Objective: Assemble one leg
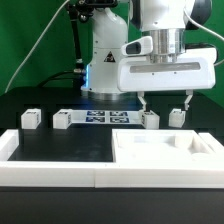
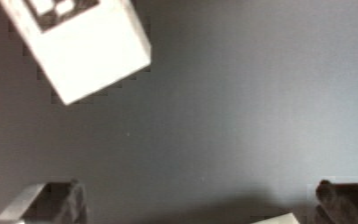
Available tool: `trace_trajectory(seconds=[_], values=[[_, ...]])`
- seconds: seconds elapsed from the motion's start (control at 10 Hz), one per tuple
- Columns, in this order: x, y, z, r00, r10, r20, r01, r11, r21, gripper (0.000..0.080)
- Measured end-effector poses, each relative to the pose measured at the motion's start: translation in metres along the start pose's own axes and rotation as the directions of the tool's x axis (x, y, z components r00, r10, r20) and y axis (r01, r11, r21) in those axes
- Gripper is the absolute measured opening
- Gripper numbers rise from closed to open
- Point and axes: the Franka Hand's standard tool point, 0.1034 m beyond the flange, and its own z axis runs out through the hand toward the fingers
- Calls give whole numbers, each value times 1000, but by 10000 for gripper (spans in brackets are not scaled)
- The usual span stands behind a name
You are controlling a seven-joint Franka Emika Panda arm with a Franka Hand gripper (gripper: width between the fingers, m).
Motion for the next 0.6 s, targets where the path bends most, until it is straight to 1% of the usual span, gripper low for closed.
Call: trace_trajectory(seconds=[0.1, 0.2, 0.4, 0.5, 0.6], values=[[-4, 1, 1, 996, 90, -2, -90, 996, 5, 649], [-10, 2, 2, 993, 115, 3, -115, 993, 5, 649], [-20, -6, 4, 995, 97, 18, -97, 995, 7, 649], [-19, -3, 5, 995, 87, 40, -88, 996, 1, 649], [-17, -3, 4, 995, 91, 39, -91, 996, 2, 649]])
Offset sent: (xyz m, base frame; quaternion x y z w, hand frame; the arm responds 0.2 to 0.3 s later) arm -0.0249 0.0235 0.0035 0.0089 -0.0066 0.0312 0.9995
